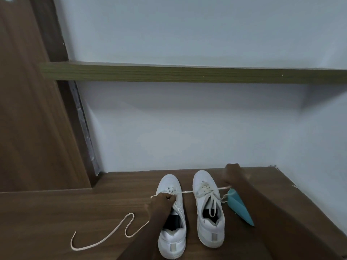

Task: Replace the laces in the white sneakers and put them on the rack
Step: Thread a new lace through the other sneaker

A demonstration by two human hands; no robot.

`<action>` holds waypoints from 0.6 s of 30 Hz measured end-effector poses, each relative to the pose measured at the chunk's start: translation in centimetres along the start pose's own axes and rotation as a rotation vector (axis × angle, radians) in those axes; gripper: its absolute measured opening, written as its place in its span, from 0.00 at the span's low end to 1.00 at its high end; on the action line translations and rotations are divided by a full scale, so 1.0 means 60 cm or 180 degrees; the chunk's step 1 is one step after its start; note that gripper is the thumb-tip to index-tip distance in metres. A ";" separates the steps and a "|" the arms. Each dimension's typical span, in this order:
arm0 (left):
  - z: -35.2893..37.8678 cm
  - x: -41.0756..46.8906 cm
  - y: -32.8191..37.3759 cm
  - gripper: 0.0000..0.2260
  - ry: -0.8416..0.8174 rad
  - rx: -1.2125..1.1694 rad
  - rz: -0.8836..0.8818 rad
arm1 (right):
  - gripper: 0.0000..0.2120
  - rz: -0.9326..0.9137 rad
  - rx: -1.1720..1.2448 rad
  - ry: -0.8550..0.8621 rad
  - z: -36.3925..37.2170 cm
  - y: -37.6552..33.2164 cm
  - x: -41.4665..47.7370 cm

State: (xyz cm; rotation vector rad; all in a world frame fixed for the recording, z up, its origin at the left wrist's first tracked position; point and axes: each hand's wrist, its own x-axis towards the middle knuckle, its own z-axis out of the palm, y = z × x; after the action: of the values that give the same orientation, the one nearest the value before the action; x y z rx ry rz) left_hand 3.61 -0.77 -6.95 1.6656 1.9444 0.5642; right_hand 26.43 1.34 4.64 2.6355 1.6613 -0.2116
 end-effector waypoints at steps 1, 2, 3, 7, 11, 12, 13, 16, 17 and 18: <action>0.000 -0.001 0.000 0.14 -0.0006 -0.0040 -0.0023 | 0.14 0.0196 -0.0178 -0.0068 -0.007 0.011 -0.001; 0.001 -0.002 0.000 0.14 -0.0036 -0.0113 -0.0052 | 0.15 0.0316 -0.0328 -0.0104 -0.008 0.019 -0.001; 0.002 -0.002 0.000 0.14 -0.0068 -0.0211 -0.0052 | 0.17 0.0327 -0.0470 -0.0111 -0.005 0.022 -0.001; 0.005 0.003 -0.002 0.14 -0.0152 -0.0360 -0.0047 | 0.15 -0.0398 -0.0621 0.0312 0.024 -0.026 -0.027; 0.001 0.007 -0.001 0.16 -0.0202 -0.0418 -0.0009 | 0.10 -0.1367 0.0105 -0.0064 0.085 -0.107 -0.054; 0.002 0.009 -0.003 0.17 -0.0222 -0.0390 -0.0030 | 0.11 -0.1475 0.0128 -0.0110 0.104 -0.122 -0.057; 0.002 0.009 -0.003 0.18 -0.0216 -0.0362 -0.0005 | 0.09 -0.1524 0.0121 -0.0166 0.122 -0.135 -0.059; 0.003 0.014 -0.007 0.19 -0.0184 -0.0366 0.0035 | 0.11 -0.1555 -0.0038 -0.0149 0.162 -0.160 -0.064; 0.004 0.015 -0.010 0.18 -0.0185 -0.0349 0.0071 | 0.12 -0.1516 -0.0097 -0.0075 0.167 -0.161 -0.062; 0.005 0.017 -0.012 0.18 -0.0188 -0.0352 0.0094 | 0.13 -0.1467 -0.0157 0.0024 0.169 -0.159 -0.059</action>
State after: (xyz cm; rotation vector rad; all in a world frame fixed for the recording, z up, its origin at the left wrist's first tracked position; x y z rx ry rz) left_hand 3.15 0.13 -7.75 1.6262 1.8162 0.6152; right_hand 15.29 1.39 -4.41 2.1816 2.2198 -0.1621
